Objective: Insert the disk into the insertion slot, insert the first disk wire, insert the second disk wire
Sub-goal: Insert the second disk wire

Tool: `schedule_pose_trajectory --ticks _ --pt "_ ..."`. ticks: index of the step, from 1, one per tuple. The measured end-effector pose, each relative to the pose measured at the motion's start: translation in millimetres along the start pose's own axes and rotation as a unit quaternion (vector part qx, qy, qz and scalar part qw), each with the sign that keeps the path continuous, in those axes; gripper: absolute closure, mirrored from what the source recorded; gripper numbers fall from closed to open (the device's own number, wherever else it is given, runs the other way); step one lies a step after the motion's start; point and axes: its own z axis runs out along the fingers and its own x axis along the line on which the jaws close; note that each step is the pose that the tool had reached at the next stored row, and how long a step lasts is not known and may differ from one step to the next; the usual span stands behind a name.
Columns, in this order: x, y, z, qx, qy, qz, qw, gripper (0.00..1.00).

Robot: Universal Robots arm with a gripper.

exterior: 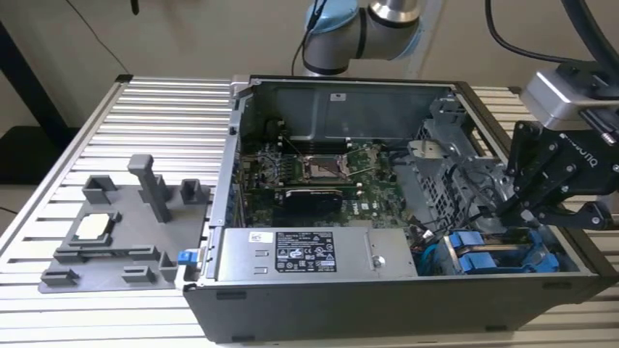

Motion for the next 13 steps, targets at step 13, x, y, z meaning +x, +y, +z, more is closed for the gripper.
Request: schedule_pose_trajectory --ticks 13 --pt "1.0 -1.2 10.4 0.0009 -0.0052 0.000 1.0000 0.84"
